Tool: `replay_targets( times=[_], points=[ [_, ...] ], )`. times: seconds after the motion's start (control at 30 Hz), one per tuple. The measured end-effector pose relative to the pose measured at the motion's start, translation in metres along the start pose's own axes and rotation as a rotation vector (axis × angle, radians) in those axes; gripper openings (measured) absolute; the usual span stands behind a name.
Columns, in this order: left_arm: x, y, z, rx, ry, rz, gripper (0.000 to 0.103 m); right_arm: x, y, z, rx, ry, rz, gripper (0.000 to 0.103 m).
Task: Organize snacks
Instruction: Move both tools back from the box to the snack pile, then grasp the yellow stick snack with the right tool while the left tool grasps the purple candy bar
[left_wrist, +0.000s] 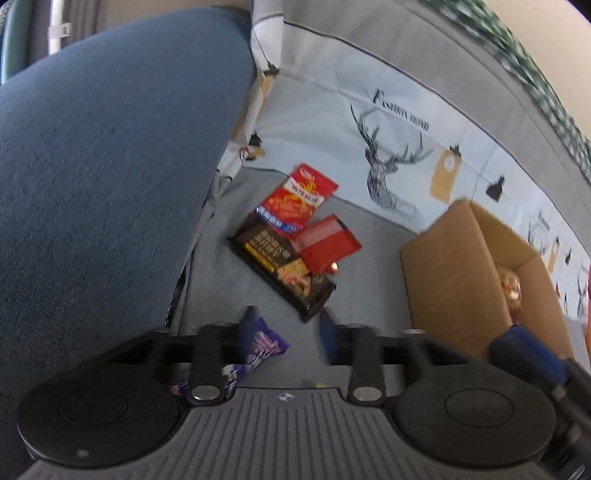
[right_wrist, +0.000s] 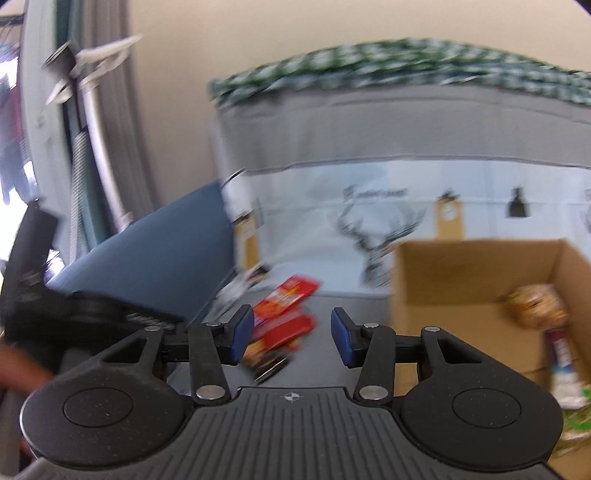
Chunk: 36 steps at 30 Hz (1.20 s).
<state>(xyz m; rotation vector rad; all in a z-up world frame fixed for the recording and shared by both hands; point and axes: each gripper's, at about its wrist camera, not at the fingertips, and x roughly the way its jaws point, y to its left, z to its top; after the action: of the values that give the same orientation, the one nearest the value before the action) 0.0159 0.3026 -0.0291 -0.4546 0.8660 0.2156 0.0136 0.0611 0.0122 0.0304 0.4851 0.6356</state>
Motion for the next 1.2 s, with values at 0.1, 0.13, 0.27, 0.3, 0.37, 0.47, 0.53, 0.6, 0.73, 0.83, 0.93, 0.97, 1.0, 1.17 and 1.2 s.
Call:
replay_targets(
  times=[0.1,0.13,0.27,0.3,0.37,0.47,0.53,0.6,0.73,0.83,0.93,0.97,1.0,1.17,1.2],
  points=[
    [0.003,-0.003,-0.005,0.047,0.01,0.01,0.036,0.01,0.019,-0.014,-0.012,0.074,0.055,0.048],
    [0.006,-0.004,-0.006,0.062,0.019,0.027,0.036,0.014,0.025,-0.021,-0.025,0.109,0.067,0.048],
    [0.015,-0.012,-0.012,0.131,0.044,0.078,0.043,0.031,0.042,-0.045,-0.084,0.22,0.072,0.047],
    [0.019,-0.014,-0.014,0.149,0.058,0.08,0.047,0.034,0.045,-0.052,-0.092,0.246,0.067,0.047],
    [0.026,-0.017,-0.02,0.197,0.086,0.106,0.05,0.039,0.046,-0.063,-0.098,0.284,0.063,0.048],
    [0.041,-0.021,-0.028,0.242,0.13,0.143,0.053,0.05,0.046,-0.074,-0.106,0.339,0.034,0.048],
    [0.049,-0.02,-0.031,0.245,0.156,0.161,0.051,0.054,0.045,-0.082,-0.114,0.366,0.028,0.048],
    [0.054,-0.02,-0.033,0.25,0.171,0.176,0.03,0.06,0.042,-0.088,-0.094,0.407,0.033,0.047],
    [0.051,-0.017,-0.029,0.205,0.15,0.162,0.015,0.063,0.037,-0.091,-0.085,0.42,0.034,0.013],
    [0.046,-0.017,-0.02,0.14,0.116,0.112,0.015,0.064,0.03,-0.081,-0.04,0.389,0.038,0.011],
    [0.045,-0.013,-0.017,0.054,0.113,0.053,0.015,0.06,0.025,-0.074,-0.028,0.339,0.018,0.011],
    [0.048,-0.013,-0.018,0.035,0.123,0.046,0.015,0.059,0.024,-0.073,-0.028,0.336,0.016,0.011],
    [0.05,-0.011,-0.019,0.018,0.141,0.04,0.015,0.058,0.024,-0.074,-0.026,0.338,0.012,0.011],
    [0.061,-0.007,-0.024,-0.006,0.194,0.051,0.016,0.071,0.021,-0.083,-0.031,0.414,0.007,0.013],
    [0.062,-0.007,-0.023,-0.004,0.193,0.051,0.016,0.072,0.021,-0.084,-0.031,0.419,0.002,0.013]
  ],
)
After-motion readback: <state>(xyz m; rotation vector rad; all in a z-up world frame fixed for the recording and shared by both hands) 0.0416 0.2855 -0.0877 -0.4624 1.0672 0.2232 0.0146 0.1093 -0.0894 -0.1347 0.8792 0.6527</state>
